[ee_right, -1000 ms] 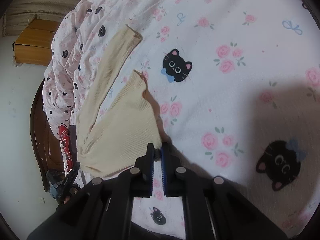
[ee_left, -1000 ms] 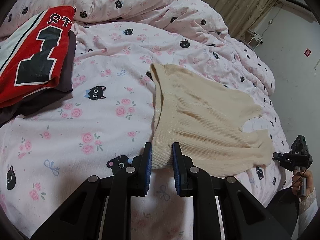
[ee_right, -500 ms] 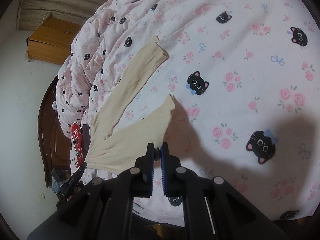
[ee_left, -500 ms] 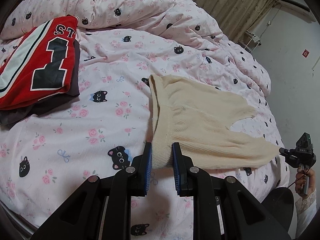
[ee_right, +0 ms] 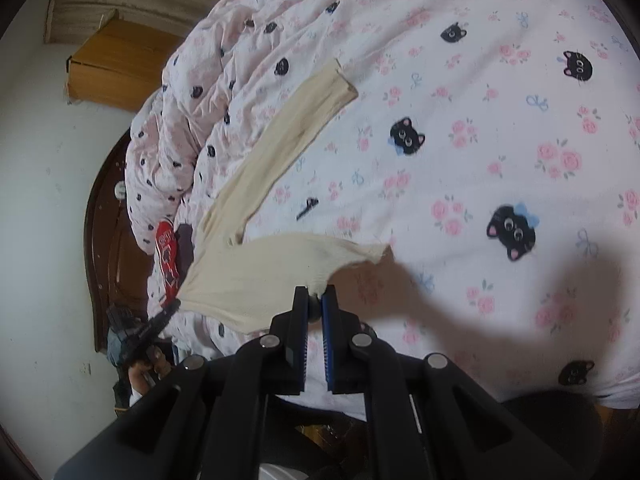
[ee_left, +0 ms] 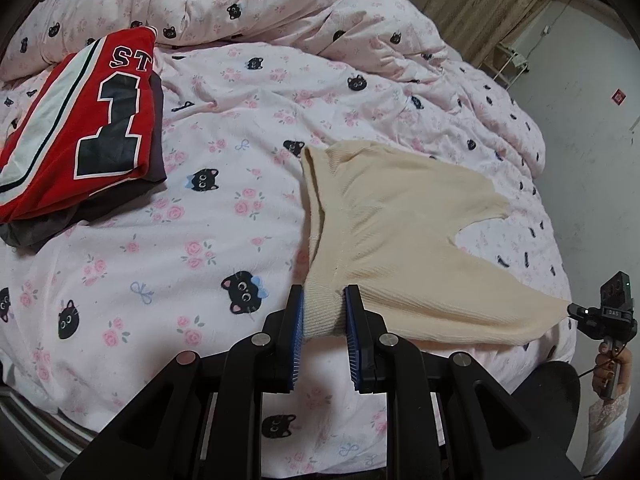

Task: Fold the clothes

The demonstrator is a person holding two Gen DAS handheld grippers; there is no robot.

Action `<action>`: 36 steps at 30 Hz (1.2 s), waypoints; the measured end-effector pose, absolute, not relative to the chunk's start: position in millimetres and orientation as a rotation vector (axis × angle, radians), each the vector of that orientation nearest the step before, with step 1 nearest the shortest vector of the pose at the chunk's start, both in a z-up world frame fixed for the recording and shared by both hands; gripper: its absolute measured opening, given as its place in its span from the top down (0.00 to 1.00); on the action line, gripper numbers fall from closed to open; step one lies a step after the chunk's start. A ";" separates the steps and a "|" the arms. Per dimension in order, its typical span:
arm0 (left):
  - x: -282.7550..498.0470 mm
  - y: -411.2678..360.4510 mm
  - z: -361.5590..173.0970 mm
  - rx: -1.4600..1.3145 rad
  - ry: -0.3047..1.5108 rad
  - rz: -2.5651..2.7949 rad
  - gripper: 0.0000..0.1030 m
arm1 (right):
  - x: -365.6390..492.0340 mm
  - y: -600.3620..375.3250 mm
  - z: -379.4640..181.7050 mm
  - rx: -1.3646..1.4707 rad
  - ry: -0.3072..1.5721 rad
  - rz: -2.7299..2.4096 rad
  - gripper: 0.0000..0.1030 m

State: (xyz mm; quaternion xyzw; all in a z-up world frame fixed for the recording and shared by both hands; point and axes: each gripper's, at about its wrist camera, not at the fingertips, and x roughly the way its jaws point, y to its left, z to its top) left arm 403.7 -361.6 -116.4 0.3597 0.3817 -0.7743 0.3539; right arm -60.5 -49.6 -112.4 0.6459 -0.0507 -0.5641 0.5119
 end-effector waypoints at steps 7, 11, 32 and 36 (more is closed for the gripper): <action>403.7 -366.8 -145.0 1.031 1.012 -1.923 0.84 | -41.3 -47.2 -151.2 1.653 0.005 -1.356 0.93; 403.5 -368.7 -164.8 1.041 1.035 -1.897 0.83 | -34.1 -47.5 -172.8 1.694 0.075 -1.386 0.93; 415.2 -357.0 -154.6 0.953 0.923 -1.902 0.68 | -59.8 -77.4 -128.6 1.546 0.227 -1.510 0.51; 413.9 -354.5 -153.0 0.949 0.887 -1.908 0.68 | -66.8 -100.6 -143.2 1.566 0.204 -1.455 0.52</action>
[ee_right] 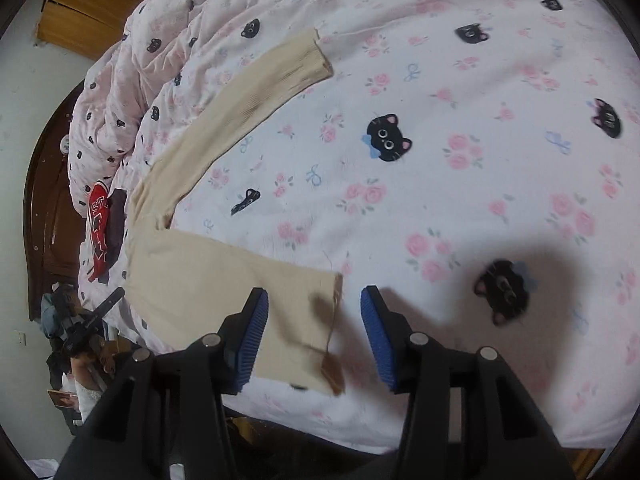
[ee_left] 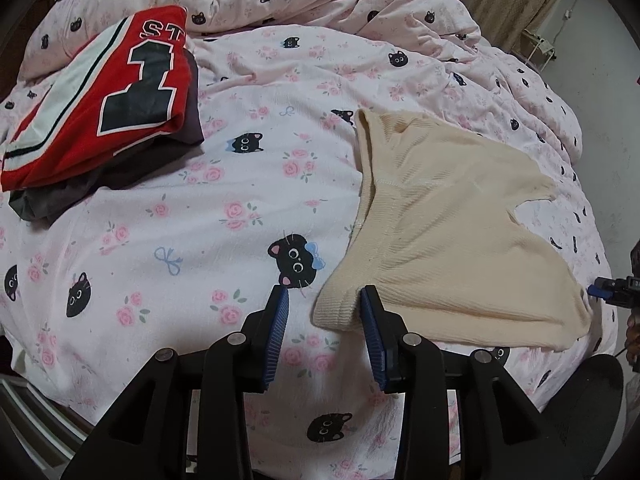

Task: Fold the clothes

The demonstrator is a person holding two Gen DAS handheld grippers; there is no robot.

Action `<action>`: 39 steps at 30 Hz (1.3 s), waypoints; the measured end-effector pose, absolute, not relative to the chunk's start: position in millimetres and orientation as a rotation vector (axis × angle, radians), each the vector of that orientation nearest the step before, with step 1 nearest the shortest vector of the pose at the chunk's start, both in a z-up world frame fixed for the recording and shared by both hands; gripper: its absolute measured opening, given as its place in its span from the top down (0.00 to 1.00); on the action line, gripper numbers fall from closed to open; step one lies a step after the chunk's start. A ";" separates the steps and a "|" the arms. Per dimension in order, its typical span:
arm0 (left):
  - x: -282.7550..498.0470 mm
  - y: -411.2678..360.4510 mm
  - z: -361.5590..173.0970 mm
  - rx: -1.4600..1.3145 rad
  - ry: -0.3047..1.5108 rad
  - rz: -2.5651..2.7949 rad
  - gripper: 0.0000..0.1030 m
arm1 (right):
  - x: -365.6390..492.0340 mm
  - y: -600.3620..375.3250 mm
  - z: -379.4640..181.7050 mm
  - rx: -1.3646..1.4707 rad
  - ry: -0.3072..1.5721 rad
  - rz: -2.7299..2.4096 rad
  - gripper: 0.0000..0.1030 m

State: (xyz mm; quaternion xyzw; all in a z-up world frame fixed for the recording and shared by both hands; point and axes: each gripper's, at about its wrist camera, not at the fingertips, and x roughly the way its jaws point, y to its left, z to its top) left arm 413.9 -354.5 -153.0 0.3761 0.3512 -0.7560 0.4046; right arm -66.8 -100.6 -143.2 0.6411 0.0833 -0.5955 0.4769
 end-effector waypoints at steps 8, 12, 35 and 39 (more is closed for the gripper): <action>418.7 -358.1 -155.3 0.932 0.918 -1.900 0.68 | -60.4 -120.7 -174.4 1.606 0.267 -1.452 0.89; 417.5 -356.3 -155.6 0.936 0.915 -1.900 0.68 | -61.9 -116.9 -170.7 1.589 0.244 -1.467 0.94; 440.4 -355.7 -144.0 0.809 0.978 -1.933 0.67 | -68.0 -103.8 -135.1 1.355 0.422 -1.747 0.86; 443.3 -358.0 -140.9 0.785 1.007 -1.952 0.67 | -51.4 -96.9 -124.5 1.321 0.443 -1.674 0.86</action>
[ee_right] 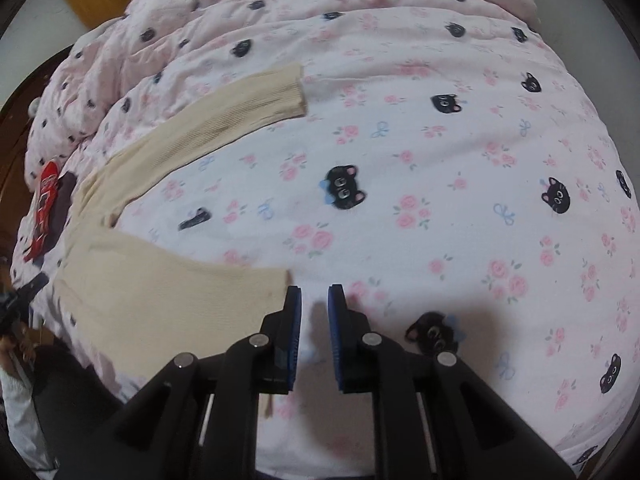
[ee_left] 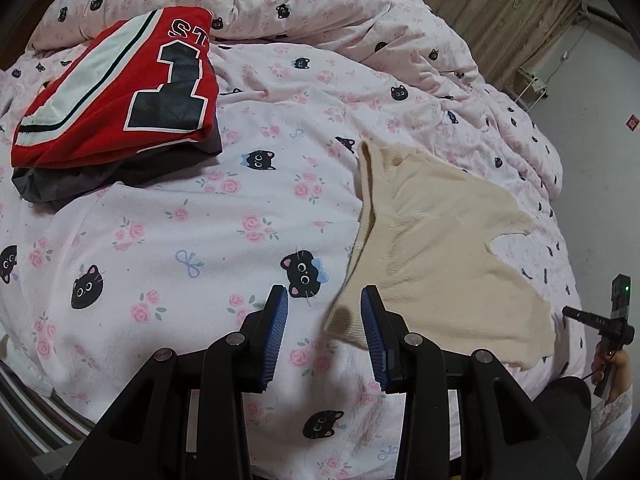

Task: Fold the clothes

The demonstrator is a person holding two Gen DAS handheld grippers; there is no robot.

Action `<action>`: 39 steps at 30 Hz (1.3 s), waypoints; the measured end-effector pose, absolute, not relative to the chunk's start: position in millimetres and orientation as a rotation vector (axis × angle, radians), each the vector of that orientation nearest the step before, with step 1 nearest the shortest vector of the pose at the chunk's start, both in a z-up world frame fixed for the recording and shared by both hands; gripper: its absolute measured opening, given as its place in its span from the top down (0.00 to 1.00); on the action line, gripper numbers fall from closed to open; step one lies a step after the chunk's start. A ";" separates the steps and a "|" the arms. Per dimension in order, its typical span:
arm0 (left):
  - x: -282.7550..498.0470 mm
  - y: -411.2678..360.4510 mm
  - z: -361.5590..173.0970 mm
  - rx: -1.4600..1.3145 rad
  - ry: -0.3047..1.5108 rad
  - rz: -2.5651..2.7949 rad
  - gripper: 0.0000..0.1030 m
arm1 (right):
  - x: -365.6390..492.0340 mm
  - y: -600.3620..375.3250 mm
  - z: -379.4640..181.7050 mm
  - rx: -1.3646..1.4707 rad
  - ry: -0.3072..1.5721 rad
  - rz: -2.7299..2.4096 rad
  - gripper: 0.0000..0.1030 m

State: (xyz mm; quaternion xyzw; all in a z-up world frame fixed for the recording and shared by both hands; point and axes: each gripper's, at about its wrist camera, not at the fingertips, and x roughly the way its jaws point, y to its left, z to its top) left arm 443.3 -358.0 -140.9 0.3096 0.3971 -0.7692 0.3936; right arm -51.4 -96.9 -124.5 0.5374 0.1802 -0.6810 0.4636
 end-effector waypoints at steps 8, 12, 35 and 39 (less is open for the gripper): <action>438.5 -354.8 -138.7 0.794 0.980 -1.984 0.67 | -0.3 -82.4 -135.4 1.369 0.534 -1.437 0.68; 436.2 -354.4 -140.8 0.804 0.977 -1.985 0.67 | 11.1 -72.8 -145.1 1.403 0.550 -1.396 0.67; 435.2 -351.6 -140.3 0.795 0.973 -1.995 0.67 | -8.2 -66.6 -147.9 1.466 0.514 -1.430 0.95; 428.8 -350.2 -141.8 0.824 0.966 -2.010 0.67 | -20.9 -56.6 -139.3 1.472 0.531 -1.470 0.95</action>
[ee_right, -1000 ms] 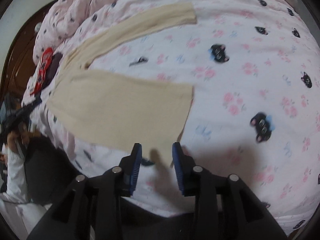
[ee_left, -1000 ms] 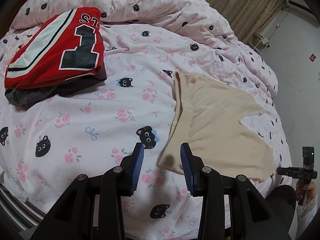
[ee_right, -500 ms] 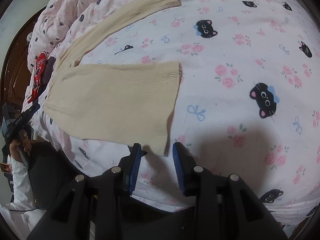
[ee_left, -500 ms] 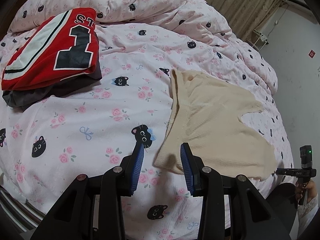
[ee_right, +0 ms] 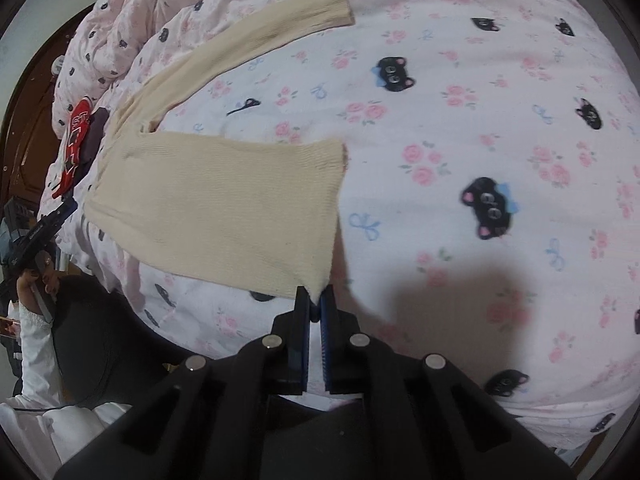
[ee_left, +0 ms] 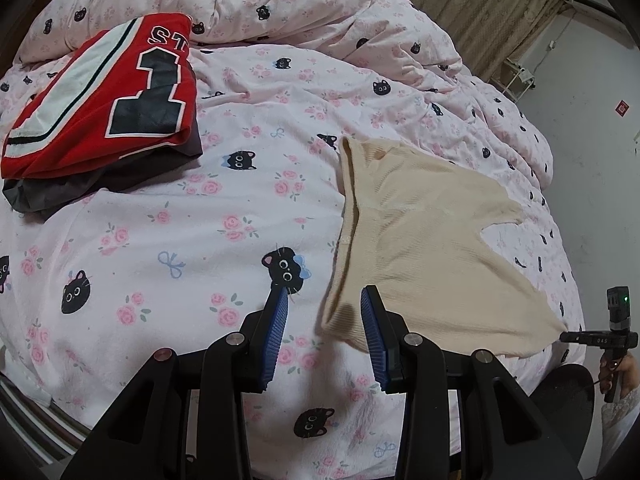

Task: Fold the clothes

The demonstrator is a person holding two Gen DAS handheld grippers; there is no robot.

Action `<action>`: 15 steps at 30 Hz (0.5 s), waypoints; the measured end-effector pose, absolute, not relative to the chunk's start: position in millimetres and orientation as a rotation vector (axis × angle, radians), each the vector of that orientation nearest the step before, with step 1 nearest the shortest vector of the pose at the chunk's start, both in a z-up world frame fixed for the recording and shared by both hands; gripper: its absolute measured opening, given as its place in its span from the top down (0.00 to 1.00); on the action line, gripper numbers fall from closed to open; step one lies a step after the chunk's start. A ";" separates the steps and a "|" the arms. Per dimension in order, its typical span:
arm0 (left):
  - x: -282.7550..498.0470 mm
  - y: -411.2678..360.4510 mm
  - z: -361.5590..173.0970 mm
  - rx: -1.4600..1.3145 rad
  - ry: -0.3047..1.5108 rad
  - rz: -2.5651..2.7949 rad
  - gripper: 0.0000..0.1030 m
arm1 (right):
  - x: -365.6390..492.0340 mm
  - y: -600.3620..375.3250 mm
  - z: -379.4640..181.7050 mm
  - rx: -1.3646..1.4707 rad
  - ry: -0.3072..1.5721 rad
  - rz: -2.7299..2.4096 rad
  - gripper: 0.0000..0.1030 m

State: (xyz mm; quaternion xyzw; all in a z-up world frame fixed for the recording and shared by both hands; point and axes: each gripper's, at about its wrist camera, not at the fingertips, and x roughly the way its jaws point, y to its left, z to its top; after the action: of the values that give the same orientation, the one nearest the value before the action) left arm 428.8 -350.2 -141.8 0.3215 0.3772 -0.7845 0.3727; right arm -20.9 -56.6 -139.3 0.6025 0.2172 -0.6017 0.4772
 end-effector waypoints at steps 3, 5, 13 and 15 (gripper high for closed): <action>421.9 -347.3 -142.7 0.855 0.956 -2.032 0.67 | -28.2 -54.2 -142.1 1.496 0.508 -1.482 0.95; 416.3 -344.1 -142.9 0.882 0.934 -2.042 0.67 | -24.2 -57.5 -146.6 1.501 0.512 -1.461 0.95; 409.6 -339.3 -148.2 0.951 0.956 -2.040 0.67 | -19.6 -58.0 -146.4 1.478 0.547 -1.498 0.54; 406.5 -339.0 -151.4 0.971 0.957 -2.031 0.67 | -24.6 -53.4 -141.7 1.465 0.544 -1.530 0.54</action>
State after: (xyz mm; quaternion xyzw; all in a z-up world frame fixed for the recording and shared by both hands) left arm 406.5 -339.0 -151.4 0.3730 0.3678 -0.7807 0.3407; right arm -24.6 -53.4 -141.7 0.5949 0.2209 -0.6213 0.4596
